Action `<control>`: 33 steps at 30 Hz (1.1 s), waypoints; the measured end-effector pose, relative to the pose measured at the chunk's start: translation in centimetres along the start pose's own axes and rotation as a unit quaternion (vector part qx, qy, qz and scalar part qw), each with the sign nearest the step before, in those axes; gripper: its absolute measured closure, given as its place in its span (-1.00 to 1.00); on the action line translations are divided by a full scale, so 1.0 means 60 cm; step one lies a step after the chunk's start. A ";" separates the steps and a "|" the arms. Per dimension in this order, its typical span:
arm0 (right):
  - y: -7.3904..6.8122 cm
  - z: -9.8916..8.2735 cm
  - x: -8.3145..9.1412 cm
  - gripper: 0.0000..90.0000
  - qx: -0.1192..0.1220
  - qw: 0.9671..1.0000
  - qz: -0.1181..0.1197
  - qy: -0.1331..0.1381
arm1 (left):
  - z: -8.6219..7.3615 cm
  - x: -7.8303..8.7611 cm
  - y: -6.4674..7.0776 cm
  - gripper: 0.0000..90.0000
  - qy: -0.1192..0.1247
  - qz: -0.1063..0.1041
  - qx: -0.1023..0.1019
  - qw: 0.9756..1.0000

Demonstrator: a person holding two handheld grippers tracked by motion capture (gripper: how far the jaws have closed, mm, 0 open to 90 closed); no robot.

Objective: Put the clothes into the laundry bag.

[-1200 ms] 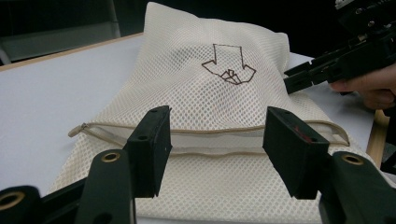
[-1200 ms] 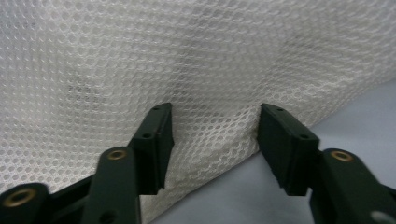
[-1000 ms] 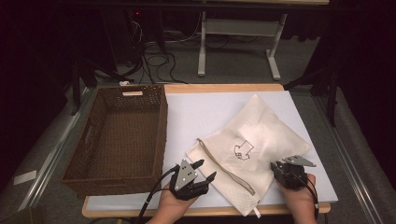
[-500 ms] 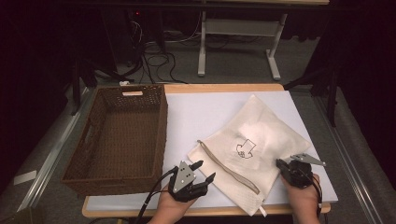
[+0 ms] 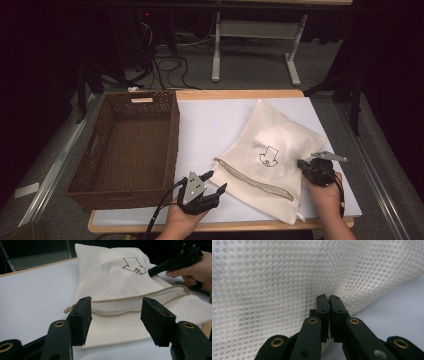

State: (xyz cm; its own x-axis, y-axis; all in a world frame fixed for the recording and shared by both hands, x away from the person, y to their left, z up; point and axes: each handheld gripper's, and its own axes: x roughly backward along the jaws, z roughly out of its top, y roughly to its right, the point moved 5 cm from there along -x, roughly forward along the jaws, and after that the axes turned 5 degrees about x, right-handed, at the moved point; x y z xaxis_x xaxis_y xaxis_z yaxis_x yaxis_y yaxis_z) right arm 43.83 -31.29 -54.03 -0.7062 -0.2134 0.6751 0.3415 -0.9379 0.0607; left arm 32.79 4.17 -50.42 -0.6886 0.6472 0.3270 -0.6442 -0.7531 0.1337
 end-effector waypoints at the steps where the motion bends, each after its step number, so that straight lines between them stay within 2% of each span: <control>1: 0.005 0.003 -0.003 0.95 0.001 1.000 0.000 0.000 | -0.001 0.000 -0.001 -0.06 -0.001 0.003 0.001 1.000; 5: 0.026 0.016 -0.015 0.95 0.005 1.000 -0.004 -0.001 | -0.004 -0.001 -0.006 -0.05 -0.002 0.009 0.005 1.000; 9: 0.046 0.028 -0.027 0.94 0.010 1.000 -0.017 -0.005 | -0.010 -0.003 -0.014 -0.05 -0.007 0.016 0.013 1.000; 10: 0.049 0.029 -0.028 0.94 0.005 1.000 -0.018 -0.006 | -0.012 -0.003 -0.016 -0.05 -0.009 0.017 0.015 1.000; 13: 0.051 0.029 -0.031 0.91 0.001 1.000 -0.016 -0.004 | -0.015 -0.004 -0.017 -0.05 -0.012 0.019 0.011 1.000; 15: 0.047 0.028 -0.029 0.78 0.004 1.000 -0.017 -0.003 | -0.017 -0.006 -0.018 -0.05 -0.014 0.019 0.010 1.000; 19: 0.039 0.025 -0.003 0.54 0.006 1.000 -0.013 0.016 | -0.024 -0.016 -0.022 -0.07 -0.025 0.020 0.015 0.999; 21: 0.034 0.019 0.018 0.50 -0.001 0.999 -0.009 0.031 | -0.026 -0.027 -0.025 -0.11 -0.032 0.010 0.035 0.999; 24: 0.023 0.003 0.048 0.46 0.000 0.999 0.006 0.045 | -0.029 -0.044 -0.025 -0.11 -0.042 0.012 0.025 0.999; 26: 0.014 -0.008 0.065 0.46 0.011 0.999 0.013 0.048 | -0.030 -0.056 -0.027 -0.11 -0.050 0.011 0.029 0.998; 28: 0.008 -0.015 0.079 0.45 0.013 0.998 0.019 0.054 | -0.030 -0.067 -0.030 -0.10 -0.058 0.012 0.031 0.998; 31: 0.009 -0.024 0.087 0.44 0.020 0.998 0.018 0.057 | -0.027 -0.089 -0.032 -0.06 -0.069 0.010 0.031 0.997; 33: 0.013 -0.030 0.082 0.42 0.010 0.999 0.019 0.048 | -0.024 -0.104 -0.031 -0.03 -0.083 0.010 0.020 0.996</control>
State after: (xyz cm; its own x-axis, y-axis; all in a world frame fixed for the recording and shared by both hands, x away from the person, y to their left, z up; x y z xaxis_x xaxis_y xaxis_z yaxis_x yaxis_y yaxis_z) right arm 39.51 -33.55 -51.97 -0.7483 -0.2739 0.6042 0.3803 -0.9234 0.0525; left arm 37.78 1.70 -54.08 -0.6338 0.6064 0.4802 -0.6149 -0.7716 0.1628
